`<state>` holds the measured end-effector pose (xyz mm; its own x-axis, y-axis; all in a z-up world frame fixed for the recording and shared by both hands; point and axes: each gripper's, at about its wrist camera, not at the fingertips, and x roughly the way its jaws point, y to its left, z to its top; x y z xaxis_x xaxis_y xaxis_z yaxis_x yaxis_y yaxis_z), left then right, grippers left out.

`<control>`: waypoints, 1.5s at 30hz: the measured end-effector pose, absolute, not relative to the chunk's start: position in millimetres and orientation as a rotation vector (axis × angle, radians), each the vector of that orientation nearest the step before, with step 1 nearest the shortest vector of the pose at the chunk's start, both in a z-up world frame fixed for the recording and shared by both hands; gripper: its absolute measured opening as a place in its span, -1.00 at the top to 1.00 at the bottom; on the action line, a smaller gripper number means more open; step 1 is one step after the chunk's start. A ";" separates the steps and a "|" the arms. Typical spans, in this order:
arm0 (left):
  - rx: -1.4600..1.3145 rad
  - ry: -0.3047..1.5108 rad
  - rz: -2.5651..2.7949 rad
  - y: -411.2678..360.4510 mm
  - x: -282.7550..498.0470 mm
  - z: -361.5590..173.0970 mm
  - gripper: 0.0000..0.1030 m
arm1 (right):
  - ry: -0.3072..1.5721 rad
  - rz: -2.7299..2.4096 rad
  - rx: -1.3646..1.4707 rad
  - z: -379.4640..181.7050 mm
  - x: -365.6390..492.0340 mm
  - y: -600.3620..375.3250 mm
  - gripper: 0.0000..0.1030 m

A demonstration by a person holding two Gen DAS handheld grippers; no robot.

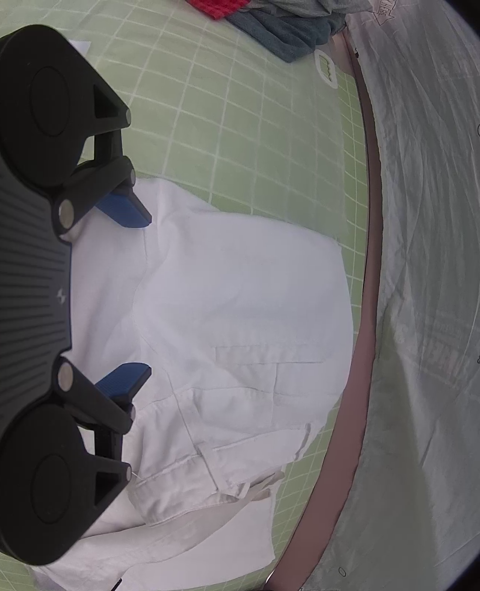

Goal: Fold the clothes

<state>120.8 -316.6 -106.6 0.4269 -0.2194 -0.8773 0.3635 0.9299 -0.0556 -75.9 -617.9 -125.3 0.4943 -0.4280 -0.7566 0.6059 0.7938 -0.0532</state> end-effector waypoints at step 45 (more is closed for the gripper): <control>0.165 1.034 -0.353 -284.8 104.5 -99.1 -0.57 | 0.745 -0.350 0.488 -93.1 -62.4 -554.2 -0.02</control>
